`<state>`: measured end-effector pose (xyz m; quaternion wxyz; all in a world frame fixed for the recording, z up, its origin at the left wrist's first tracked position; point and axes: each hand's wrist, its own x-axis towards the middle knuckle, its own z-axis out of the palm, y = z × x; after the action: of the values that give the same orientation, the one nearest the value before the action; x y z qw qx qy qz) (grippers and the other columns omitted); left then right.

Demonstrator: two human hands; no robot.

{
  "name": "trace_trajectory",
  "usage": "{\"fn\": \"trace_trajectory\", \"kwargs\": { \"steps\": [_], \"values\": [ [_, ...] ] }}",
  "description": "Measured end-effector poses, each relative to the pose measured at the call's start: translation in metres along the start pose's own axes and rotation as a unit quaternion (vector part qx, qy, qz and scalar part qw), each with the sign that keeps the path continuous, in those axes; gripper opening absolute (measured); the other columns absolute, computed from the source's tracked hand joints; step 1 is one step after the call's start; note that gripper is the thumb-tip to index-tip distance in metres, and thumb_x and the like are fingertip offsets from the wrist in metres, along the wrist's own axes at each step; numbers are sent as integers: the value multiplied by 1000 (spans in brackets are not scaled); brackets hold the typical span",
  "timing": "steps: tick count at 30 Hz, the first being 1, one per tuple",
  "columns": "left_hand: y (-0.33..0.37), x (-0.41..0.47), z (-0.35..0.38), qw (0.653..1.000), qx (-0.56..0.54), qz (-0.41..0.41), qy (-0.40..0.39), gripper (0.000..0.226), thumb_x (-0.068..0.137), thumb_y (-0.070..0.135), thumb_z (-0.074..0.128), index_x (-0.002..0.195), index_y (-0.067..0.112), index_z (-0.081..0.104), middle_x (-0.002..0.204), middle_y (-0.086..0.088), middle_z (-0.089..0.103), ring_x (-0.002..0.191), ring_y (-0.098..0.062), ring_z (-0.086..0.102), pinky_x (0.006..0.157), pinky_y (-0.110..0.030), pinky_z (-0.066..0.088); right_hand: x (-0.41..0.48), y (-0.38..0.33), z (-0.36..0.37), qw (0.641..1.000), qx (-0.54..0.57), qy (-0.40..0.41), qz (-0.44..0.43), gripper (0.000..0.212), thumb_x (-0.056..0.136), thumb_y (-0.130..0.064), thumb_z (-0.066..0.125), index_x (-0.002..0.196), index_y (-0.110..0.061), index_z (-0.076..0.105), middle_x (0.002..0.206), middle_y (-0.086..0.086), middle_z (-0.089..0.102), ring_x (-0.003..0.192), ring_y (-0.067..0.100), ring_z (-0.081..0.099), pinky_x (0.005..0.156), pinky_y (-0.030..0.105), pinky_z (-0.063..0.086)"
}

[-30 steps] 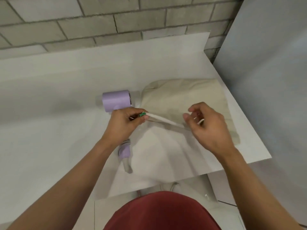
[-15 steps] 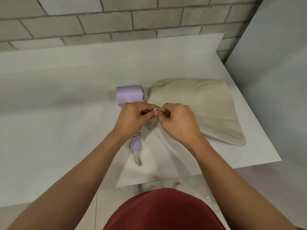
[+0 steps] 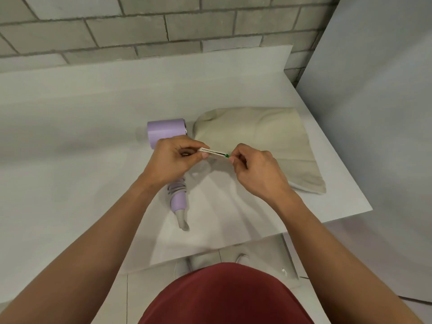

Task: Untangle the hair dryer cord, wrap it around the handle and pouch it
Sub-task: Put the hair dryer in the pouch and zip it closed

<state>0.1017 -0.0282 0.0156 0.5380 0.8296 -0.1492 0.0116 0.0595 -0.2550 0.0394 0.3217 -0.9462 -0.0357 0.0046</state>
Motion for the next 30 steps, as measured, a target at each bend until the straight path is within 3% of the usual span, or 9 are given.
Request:
{"fn": "trace_trajectory", "kwargs": {
  "steps": [4, 10, 14, 17, 20, 22, 25, 30],
  "values": [
    [6, 4, 2, 998, 41, 28, -33, 10, 81, 21, 88, 90, 22, 83, 89, 3, 74, 86, -16, 71, 83, -30, 58, -4, 6, -7, 1000, -3, -2, 0, 11, 101, -20, 57, 94, -23, 65, 59, -10, 52, 58, 12, 49, 58, 31, 34],
    [8, 16, -2, 998, 64, 28, 8, 5, 86, 22, 84, 90, 23, 81, 88, 9, 74, 84, -8, 70, 83, -18, 53, -9, 27, -24, 999, -13, -2, 31, 14, 100, -17, 55, 94, -22, 66, 71, -5, 66, 72, 26, 60, 68, 36, 49],
    [5, 20, -4, 997, 66, 13, 22, 4, 88, 22, 82, 92, 22, 81, 89, 12, 75, 84, -3, 72, 83, -12, 52, -14, 49, -35, 999, -15, 13, 49, 14, 100, -16, 56, 90, -23, 64, 68, -10, 63, 70, 23, 59, 66, 35, 46],
    [3, 24, -6, 997, 64, 6, 39, 4, 89, 22, 81, 92, 22, 80, 89, 9, 77, 82, -1, 72, 82, -11, 52, -20, 66, -45, 997, -23, 37, 64, 14, 102, -18, 58, 90, -23, 64, 71, -12, 65, 69, 19, 58, 63, 30, 41],
    [2, 28, -9, 996, 72, 11, 43, 4, 89, 21, 81, 91, 23, 79, 82, 22, 75, 77, 8, 70, 79, -6, 50, -27, 80, -56, 995, -35, 53, 82, 13, 103, -22, 58, 93, -24, 66, 76, -10, 69, 70, 16, 59, 55, 15, 37],
    [2, 29, -10, 995, 81, 17, 49, 7, 88, 18, 81, 90, 25, 78, 80, 31, 72, 76, 12, 68, 77, -3, 47, -30, 89, -61, 993, -32, 57, 96, 13, 103, -22, 57, 94, -25, 67, 78, -11, 70, 74, 19, 63, 60, 23, 44],
    [1, 29, -12, 995, 75, 11, 62, 16, 89, 17, 81, 86, 32, 75, 80, 19, 74, 75, 13, 68, 76, -1, 46, -36, 105, -68, 989, -36, 74, 122, 12, 102, -23, 58, 94, -26, 67, 80, -10, 71, 77, 24, 65, 69, 35, 51],
    [-1, 27, -15, 996, 67, -4, 63, 30, 89, 20, 80, 76, 46, 73, 83, 17, 76, 74, 10, 69, 77, -6, 50, -47, 129, -78, 981, -33, 111, 157, 14, 100, -20, 61, 88, -27, 65, 78, -9, 72, 77, 26, 67, 74, 40, 56]
  ]
}}
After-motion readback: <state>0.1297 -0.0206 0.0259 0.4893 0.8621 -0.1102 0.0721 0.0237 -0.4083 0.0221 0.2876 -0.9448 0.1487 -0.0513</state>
